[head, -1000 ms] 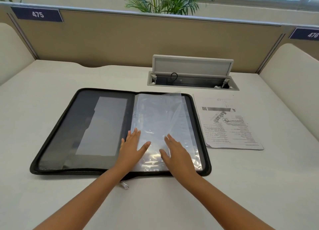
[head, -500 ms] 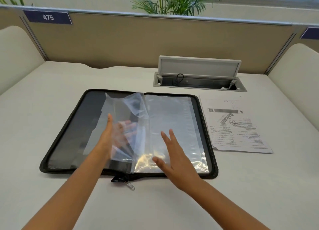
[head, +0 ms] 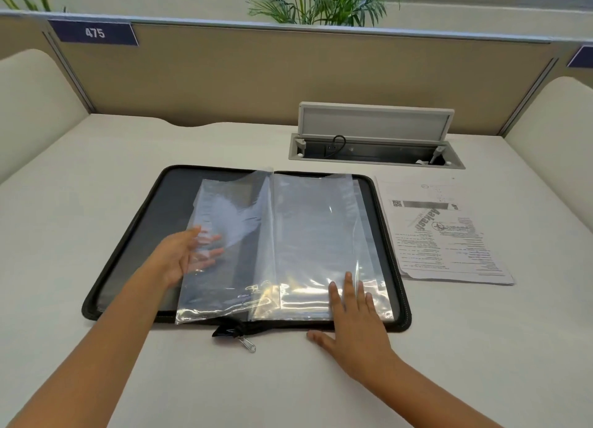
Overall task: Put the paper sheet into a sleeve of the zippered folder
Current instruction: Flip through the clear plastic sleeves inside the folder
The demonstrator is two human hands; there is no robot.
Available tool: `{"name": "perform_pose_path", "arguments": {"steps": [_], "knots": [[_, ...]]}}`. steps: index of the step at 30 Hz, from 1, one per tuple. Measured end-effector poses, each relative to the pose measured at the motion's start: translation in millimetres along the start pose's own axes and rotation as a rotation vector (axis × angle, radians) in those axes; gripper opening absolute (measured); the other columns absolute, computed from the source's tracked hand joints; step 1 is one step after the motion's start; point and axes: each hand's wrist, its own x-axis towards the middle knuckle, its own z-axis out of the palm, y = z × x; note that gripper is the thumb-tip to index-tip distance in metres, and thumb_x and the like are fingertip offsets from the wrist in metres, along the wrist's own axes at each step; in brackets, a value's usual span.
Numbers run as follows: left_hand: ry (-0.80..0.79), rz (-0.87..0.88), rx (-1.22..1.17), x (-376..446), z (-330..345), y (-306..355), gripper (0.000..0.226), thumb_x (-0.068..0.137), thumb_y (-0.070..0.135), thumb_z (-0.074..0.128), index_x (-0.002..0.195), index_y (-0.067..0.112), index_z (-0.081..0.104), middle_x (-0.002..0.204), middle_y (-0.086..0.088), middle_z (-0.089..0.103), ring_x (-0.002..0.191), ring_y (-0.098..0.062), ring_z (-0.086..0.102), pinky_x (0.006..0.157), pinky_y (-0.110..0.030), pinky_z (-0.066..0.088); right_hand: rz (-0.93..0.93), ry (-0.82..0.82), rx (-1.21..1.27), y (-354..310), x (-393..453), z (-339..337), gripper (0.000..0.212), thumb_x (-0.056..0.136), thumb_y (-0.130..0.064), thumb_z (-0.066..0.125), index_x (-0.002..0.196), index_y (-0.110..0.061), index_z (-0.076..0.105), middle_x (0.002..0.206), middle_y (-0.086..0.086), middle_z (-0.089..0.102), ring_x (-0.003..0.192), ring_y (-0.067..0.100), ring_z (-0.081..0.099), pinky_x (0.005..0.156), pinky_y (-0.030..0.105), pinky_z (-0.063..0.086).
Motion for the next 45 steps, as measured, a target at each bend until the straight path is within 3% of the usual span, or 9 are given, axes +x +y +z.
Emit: {"name": "perform_pose_path", "arguments": {"steps": [5,8,14,18,21,27,36,40,45], "knots": [[0.270,0.097,0.148,2.0,-5.9,4.5,0.013,0.095,0.017,0.043,0.096,0.013,0.055,0.100,-0.008,0.062,0.067,-0.016,0.069,0.057,-0.024,0.056,-0.080,0.028,0.190,-7.7,-2.9,-11.8,0.127,0.048,-0.085,-0.025,0.146,-0.007,-0.010,0.144,-0.001,-0.033,0.143,0.016,-0.015,0.110,0.027,-0.014],[0.507,0.290,0.559,-2.5,5.1,4.6,0.035,0.093,0.025,0.047,0.123,0.008,0.051,0.132,-0.013,0.050,0.118,-0.030,0.051,0.099,-0.039,0.042,-0.168,0.102,0.288,-19.8,-5.3,-21.4,0.100,0.067,-0.079,-0.007,0.142,-0.013,-0.018,0.147,-0.005,-0.032,0.137,0.007,-0.025,0.110,0.022,-0.019],[0.220,0.619,0.715,-26.6,55.3,-5.4,0.030,0.096,0.024,0.043,0.116,0.010,0.060,0.121,-0.007,0.060,0.113,-0.021,0.052,0.093,-0.030,0.037,-0.556,0.078,0.356,-50.0,8.6,-30.6,0.084,0.083,-0.068,0.014,0.149,-0.018,0.004,0.156,-0.009,-0.012,0.141,0.003,-0.020,0.117,0.026,-0.011],[-0.091,0.543,1.116,-14.5,66.1,-30.8,0.050,0.091,0.041,0.039,0.136,0.019,0.041,0.146,-0.004,0.038,0.134,-0.025,0.035,0.108,-0.045,0.026,-0.578,0.135,0.431,-61.8,17.0,-36.3,0.080,0.084,-0.066,0.011,0.148,-0.018,0.004,0.154,-0.012,-0.010,0.140,-0.002,-0.017,0.114,0.020,-0.013],[0.032,0.400,1.392,-6.6,52.3,-47.2,0.063,0.093,0.050,0.033,0.147,0.025,0.010,0.157,0.004,0.005,0.144,-0.024,0.004,0.111,-0.057,0.004,-0.548,0.159,0.445,-61.0,20.2,-38.9,0.079,0.084,-0.065,0.010,0.148,-0.018,0.006,0.151,-0.015,-0.010,0.140,-0.002,-0.017,0.114,0.019,-0.013],[0.150,0.376,1.539,4.9,-0.6,-43.7,0.069,0.090,0.056,0.033,0.147,0.025,0.009,0.157,0.006,0.003,0.144,-0.025,-0.005,0.109,-0.061,-0.004,-0.492,0.118,0.431,-46.4,21.2,-22.9,0.079,0.085,-0.066,0.012,0.148,-0.019,0.010,0.152,-0.015,-0.008,0.141,0.002,-0.015,0.116,0.024,-0.010],[0.330,0.562,0.962,3.8,-19.0,-26.7,0.039,0.096,0.026,0.043,0.126,0.002,0.048,0.129,-0.021,0.053,0.125,-0.036,0.043,0.103,-0.048,0.033,-0.496,0.057,0.685,-76.6,32.1,-19.9,0.082,0.082,-0.068,0.011,0.145,-0.018,0.027,0.155,-0.006,0.019,0.138,-0.006,0.003,0.115,0.021,-0.008],[0.036,0.200,0.333,-20.0,24.7,-0.3,0.047,0.095,0.045,0.030,0.110,0.010,0.056,0.103,-0.012,0.065,0.090,-0.026,0.061,0.075,-0.029,0.046,-0.641,0.019,0.674,-96.5,38.5,-33.7,0.049,0.097,-0.044,0.032,0.136,-0.018,0.046,0.149,-0.002,0.037,0.143,0.013,0.014,0.113,0.034,-0.006],[0.035,0.134,0.402,-18.4,33.2,4.0,0.025,0.091,0.020,0.053,0.110,0.004,0.058,0.089,-0.011,0.067,0.069,-0.020,0.069,0.068,-0.031,0.050,-0.532,0.217,1.057,-98.8,27.0,-34.2,0.028,0.095,-0.032,0.045,0.109,-0.021,0.067,0.120,-0.007,0.065,0.119,-0.002,0.050,0.114,0.025,0.009]]}}
